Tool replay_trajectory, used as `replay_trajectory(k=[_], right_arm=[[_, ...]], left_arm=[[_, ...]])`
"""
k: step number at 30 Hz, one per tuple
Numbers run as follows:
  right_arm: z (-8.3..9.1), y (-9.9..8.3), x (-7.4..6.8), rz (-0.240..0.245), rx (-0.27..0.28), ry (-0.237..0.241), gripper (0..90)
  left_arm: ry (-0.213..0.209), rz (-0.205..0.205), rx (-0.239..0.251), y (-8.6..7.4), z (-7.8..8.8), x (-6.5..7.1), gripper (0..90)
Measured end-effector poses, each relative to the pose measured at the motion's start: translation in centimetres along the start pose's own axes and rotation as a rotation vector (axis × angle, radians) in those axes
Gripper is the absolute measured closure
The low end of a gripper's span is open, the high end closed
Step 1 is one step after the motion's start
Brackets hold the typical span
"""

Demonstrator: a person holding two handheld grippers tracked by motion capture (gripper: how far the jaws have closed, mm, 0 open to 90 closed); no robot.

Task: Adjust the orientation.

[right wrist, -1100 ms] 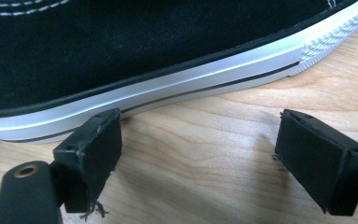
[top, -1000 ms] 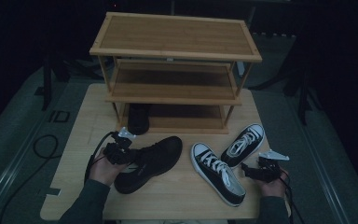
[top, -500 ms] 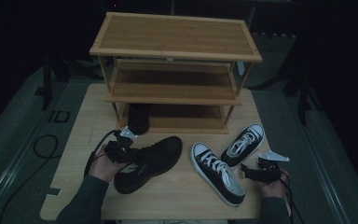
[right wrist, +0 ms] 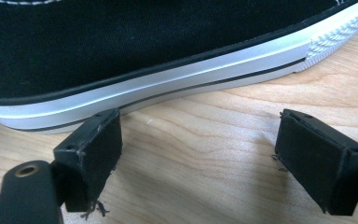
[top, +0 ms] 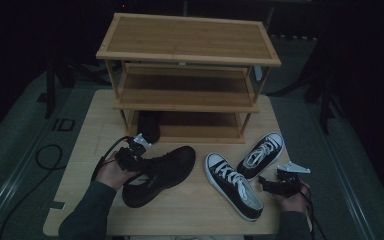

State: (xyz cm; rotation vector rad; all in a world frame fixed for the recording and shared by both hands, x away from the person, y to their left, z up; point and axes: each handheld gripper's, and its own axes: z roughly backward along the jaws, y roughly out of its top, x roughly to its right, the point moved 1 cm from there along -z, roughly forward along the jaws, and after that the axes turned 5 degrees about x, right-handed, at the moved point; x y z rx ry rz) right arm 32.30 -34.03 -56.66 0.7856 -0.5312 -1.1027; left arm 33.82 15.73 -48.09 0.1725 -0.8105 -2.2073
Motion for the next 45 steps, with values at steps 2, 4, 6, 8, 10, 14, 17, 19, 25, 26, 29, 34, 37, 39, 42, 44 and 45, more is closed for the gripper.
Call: replay_trajectory(k=[2,4,6,8,10,14,17,19,25,26,29,34,37,39,42,44,45], right_arm=[[0.0,0.0,0.0,0.0,0.0,0.0,14.8],[0.0,0.0,0.0,0.0,0.0,0.0,14.8],[0.0,0.0,0.0,0.0,0.0,0.0,14.8],[0.0,0.0,0.0,0.0,0.0,0.0,14.7],[0.0,0.0,0.0,0.0,-0.001,0.001,14.5],[0.0,0.0,0.0,0.001,-0.001,0.001,14.4],[-0.1,0.0,0.0,0.001,-0.002,0.002,14.4],[-0.1,0.0,0.0,0.001,-0.001,0.002,14.3],[-0.1,0.1,0.0,0.001,-0.002,0.003,14.3],[-0.1,0.1,0.0,0.001,-0.002,0.003,14.3],[-0.1,0.1,0.0,0.001,-0.002,0.004,14.2],[-0.1,0.1,0.0,0.001,-0.002,0.005,14.2],[-0.1,0.1,0.0,0.001,-0.001,0.006,14.2],[-0.1,0.1,0.0,0.002,-0.001,0.006,14.2],[-0.1,0.1,0.0,0.002,-0.001,0.006,14.2],[-0.1,0.1,0.0,0.003,-0.001,0.006,14.1],[-0.1,0.1,0.0,0.002,-0.001,0.006,14.1]], left_arm=[[-0.009,0.03,0.023,-0.2,0.1,-0.3,87.2],[-0.012,0.051,0.042,-0.1,0.1,-0.3,87.3],[-0.014,0.075,0.072,0.1,0.2,-0.4,87.3],[0.001,0.092,0.103,0.6,0.2,-0.4,87.3],[0.033,0.119,0.131,1.2,0.1,-0.5,87.3],[0.066,0.17,0.185,2.4,-0.2,-0.9,87.4],[0.087,0.207,0.215,3.4,-0.7,-1.2,87.3],[0.106,0.229,0.229,4.0,-1.1,-1.3,87.4],[0.159,0.285,0.254,5.4,-2.8,-1.9,87.3],[0.168,0.294,0.255,5.7,-3.0,-2.0,87.2],[0.187,0.323,0.28,6.3,-3.4,-2.3,87.2],[0.243,0.376,0.319,7.0,-3.7,-2.9,87.1],[0.288,0.406,0.331,7.1,-4.0,-3.2,87.0],[0.316,0.416,0.327,7.1,-4.3,-3.3,86.9],[0.343,0.437,0.33,7.0,-4.5,-3.5,86.9],[0.353,0.448,0.333,6.9,-4.7,-3.6,86.8],[0.357,0.448,0.331,6.9,-4.8,-3.6,86.9]])
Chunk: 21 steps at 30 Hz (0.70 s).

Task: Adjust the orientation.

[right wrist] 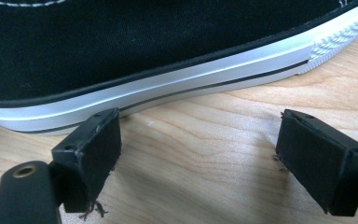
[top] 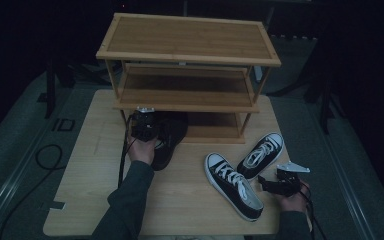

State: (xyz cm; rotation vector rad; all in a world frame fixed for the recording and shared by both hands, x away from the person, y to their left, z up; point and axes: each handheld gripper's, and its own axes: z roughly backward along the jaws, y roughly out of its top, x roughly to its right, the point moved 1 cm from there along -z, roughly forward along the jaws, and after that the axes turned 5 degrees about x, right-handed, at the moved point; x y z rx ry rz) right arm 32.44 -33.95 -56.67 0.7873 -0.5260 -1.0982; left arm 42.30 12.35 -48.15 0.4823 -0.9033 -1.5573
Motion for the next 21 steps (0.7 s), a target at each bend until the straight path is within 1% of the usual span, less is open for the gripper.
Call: replay_trajectory(k=[2,4,6,7,8,9,11,13,14,15,16,17,18,20,21], right_arm=[[0.0,0.0,0.0,0.001,0.0,0.0,14.1],[0.0,0.0,0.0,0.001,0.0,0.0,14.1],[0.0,0.0,0.0,0.0,-0.001,0.0,14.1],[0.0,0.0,0.0,0.001,0.0,0.001,14.1],[0.0,0.0,0.0,0.0,-0.001,0.001,14.0],[0.0,0.0,0.0,0.001,-0.001,0.001,14.0],[0.0,0.0,0.0,0.001,-0.001,0.001,14.0],[0.0,0.0,0.0,0.001,-0.001,0.001,14.0],[0.0,0.0,0.0,0.001,-0.001,0.001,14.0],[0.0,0.0,0.0,0.001,-0.001,0.001,14.0],[0.0,0.0,0.0,0.001,-0.001,0.001,14.0],[0.0,0.0,0.0,0.001,-0.001,0.001,14.0],[0.0,0.0,0.0,0.001,-0.001,0.001,14.0],[0.0,0.0,0.0,0.001,-0.001,0.001,14.0],[0.0,0.0,0.0,0.001,-0.001,0.001,14.0]], left_arm=[[0.008,-0.004,-0.002,-0.1,-0.2,0.1,85.9],[0.003,-0.004,-0.007,-0.3,-0.4,-0.1,82.1],[-0.014,-0.015,-0.013,-0.4,-0.3,-0.4,76.7],[-0.023,-0.026,-0.021,-0.4,-0.3,-0.5,72.1],[-0.042,-0.037,-0.017,-0.4,-0.1,-0.6,68.2],[-0.055,-0.05,-0.009,-0.4,0.1,-0.6,65.0],[-0.07,-0.066,-0.01,-0.4,0.7,-0.7,61.7],[-0.083,-0.08,-0.004,-0.4,1.4,-0.8,60.0],[-0.099,-0.092,-0.003,-0.4,1.9,-0.8,59.5],[-0.099,-0.092,-0.003,-0.4,1.9,-0.8,58.6],[-0.106,-0.104,0.004,-0.5,2.4,-0.8,58.6],[-0.136,-0.103,0.012,-0.6,3.2,-1.0,58.2],[-0.153,-0.094,0.022,-0.7,3.6,-1.1,58.1],[-0.153,-0.094,0.022,-0.7,3.6,-1.1,58.3],[-0.178,-0.099,0.047,-0.7,4.8,-1.2,58.3]])
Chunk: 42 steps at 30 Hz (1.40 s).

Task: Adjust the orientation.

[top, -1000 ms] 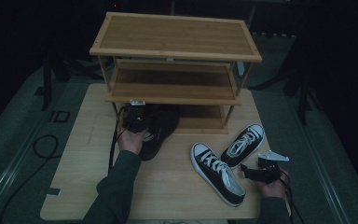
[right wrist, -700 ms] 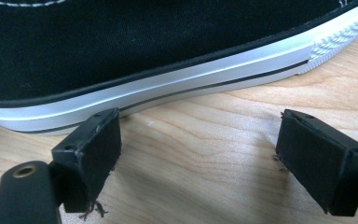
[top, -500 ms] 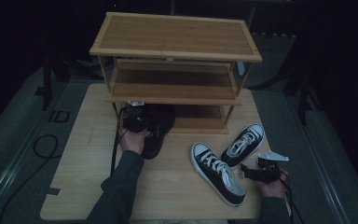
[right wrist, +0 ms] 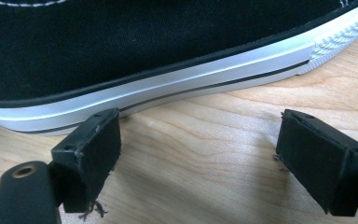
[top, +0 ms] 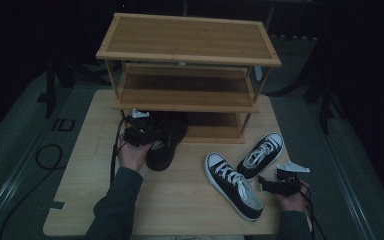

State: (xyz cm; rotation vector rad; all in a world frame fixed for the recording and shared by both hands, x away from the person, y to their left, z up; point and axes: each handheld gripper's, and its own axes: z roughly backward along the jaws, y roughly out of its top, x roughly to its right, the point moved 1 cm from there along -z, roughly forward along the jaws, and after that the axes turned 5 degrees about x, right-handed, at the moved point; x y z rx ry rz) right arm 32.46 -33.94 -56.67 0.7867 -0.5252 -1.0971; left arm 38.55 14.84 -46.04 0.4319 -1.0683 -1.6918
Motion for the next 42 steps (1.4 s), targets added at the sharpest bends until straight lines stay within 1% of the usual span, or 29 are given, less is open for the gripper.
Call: replay_trajectory(k=[1,2,3,4,5,7,11,14,16,19,22,23,24,25,26,27,30,31,32,33,34,35,36,42], right_arm=[[0.0,0.0,0.0,-0.001,0.0,0.0,14.0],[0.0,0.0,0.0,-0.001,0.0,0.0,14.0],[0.0,0.0,0.0,0.0,0.0,0.0,14.0],[0.0,0.0,0.0,0.0,0.0,0.0,14.0],[0.0,0.0,0.0,0.0,0.0,0.0,14.0],[0.0,0.0,0.0,0.002,0.001,0.0,14.0],[0.0,0.0,0.0,0.001,0.0,0.0,14.0],[0.0,0.0,0.0,-0.002,-0.001,0.0,14.0],[0.0,0.0,0.0,0.0,0.0,-0.001,14.0],[0.0,0.0,0.0,-0.001,0.0,0.0,14.0],[0.0,0.0,0.0,-0.001,-0.001,0.0,14.0],[0.0,0.0,0.0,-0.001,-0.001,0.0,14.0],[0.0,0.0,0.0,0.0,-0.001,-0.001,14.0],[0.0,0.0,0.0,0.0,-0.001,-0.001,14.0],[0.0,0.0,0.0,0.0,-0.001,0.0,14.0],[0.0,0.0,0.0,0.0,-0.001,-0.001,14.0],[0.0,0.0,0.0,0.001,-0.001,-0.001,14.0],[0.0,0.0,0.0,0.001,-0.001,-0.001,14.0],[0.0,0.0,0.0,0.0,-0.001,-0.001,14.0],[0.0,0.0,0.0,0.0,-0.001,-0.001,14.0],[0.0,0.0,0.0,0.0,-0.001,0.0,14.0],[0.0,0.0,0.0,0.0,-0.001,0.0,14.0],[0.0,0.0,0.0,0.0,-0.001,0.0,14.0],[0.0,0.0,0.0,0.0,-0.001,0.0,14.0]], left_arm=[[-0.012,-0.002,0.019,0.0,0.9,0.0,59.9],[-0.016,-0.002,0.025,-0.1,1.4,-0.1,60.7],[-0.017,0.0,0.032,-0.1,1.7,-0.2,61.3],[-0.017,0.0,0.032,-0.1,1.7,-0.2,62.1],[-0.021,0.006,0.038,-0.3,2.4,-0.5,63.9],[-0.025,0.012,0.045,-0.5,3.0,-0.8,66.6],[-0.03,-0.001,0.034,-1.1,3.6,-1.2,70.9],[-0.043,0.003,0.039,-1.6,3.9,-1.5,70.9],[-0.039,0.002,0.032,-1.9,4.0,-1.7,70.7],[-0.033,0.002,0.023,-2.2,4.1,-2.0,70.5],[-0.025,0.0,0.009,-2.9,4.1,-2.4,70.8],[-0.025,0.0,0.009,-2.9,4.1,-2.4,71.0],[-0.022,0.0,0.002,-3.3,4.0,-2.6,71.5],[-0.022,0.0,0.002,-3.3,4.0,-2.6,71.8],[-0.021,0.005,-0.001,-3.8,3.8,-2.9,72.5],[-0.021,0.005,-0.001,-3.8,3.8,-2.9,72.6],[-0.014,0.015,-0.022,-4.8,3.4,-3.5,72.7],[-0.014,0.015,-0.022,-4.8,3.4,-3.5,72.7],[-0.013,0.009,-0.034,-5.3,3.2,-3.8,72.6],[-0.013,0.009,-0.034,-5.3,3.2,-3.8,72.6],[-0.012,0.006,-0.047,-5.8,2.9,-4.0,72.6],[-0.012,0.006,-0.047,-5.8,2.9,-4.0,72.7],[-0.011,0.0,-0.061,-6.2,2.7,-4.2,72.6],[-0.01,-0.017,-0.075,-7.0,2.5,-4.4,72.0]])
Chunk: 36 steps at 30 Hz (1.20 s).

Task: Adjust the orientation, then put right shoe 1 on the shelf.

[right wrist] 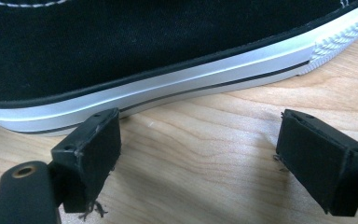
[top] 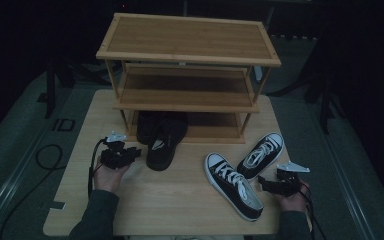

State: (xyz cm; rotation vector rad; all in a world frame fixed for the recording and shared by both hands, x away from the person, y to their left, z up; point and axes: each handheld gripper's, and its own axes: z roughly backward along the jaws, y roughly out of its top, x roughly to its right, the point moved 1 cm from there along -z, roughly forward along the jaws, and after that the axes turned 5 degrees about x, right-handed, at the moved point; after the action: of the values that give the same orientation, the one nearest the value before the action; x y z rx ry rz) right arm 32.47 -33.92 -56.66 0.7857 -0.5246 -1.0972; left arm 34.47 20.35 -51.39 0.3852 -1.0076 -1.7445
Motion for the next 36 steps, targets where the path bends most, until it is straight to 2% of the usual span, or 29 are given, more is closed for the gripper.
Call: replay_trajectory(k=[12,17,27,31,36], right_arm=[[0.0,0.0,0.0,0.0,0.0,0.001,13.8],[0.0,0.0,0.0,0.0,0.0,0.001,13.8],[0.0,0.0,0.0,0.0,0.0,0.001,13.8],[0.0,0.0,0.0,0.0,0.0,0.001,13.8],[0.0,0.0,0.0,0.0,0.0,0.001,13.8]], left_arm=[[0.012,-0.01,-0.049,-1.8,-0.7,-0.5,69.9],[0.007,-0.016,-0.051,-2.1,-0.9,-0.4,70.1],[-0.006,-0.054,-0.074,-2.4,-1.5,0.4,89.2],[-0.008,-0.065,-0.085,-2.6,-1.7,0.8,90.0],[-0.026,-0.098,-0.112,-3.0,-2.0,1.7,90.0]])
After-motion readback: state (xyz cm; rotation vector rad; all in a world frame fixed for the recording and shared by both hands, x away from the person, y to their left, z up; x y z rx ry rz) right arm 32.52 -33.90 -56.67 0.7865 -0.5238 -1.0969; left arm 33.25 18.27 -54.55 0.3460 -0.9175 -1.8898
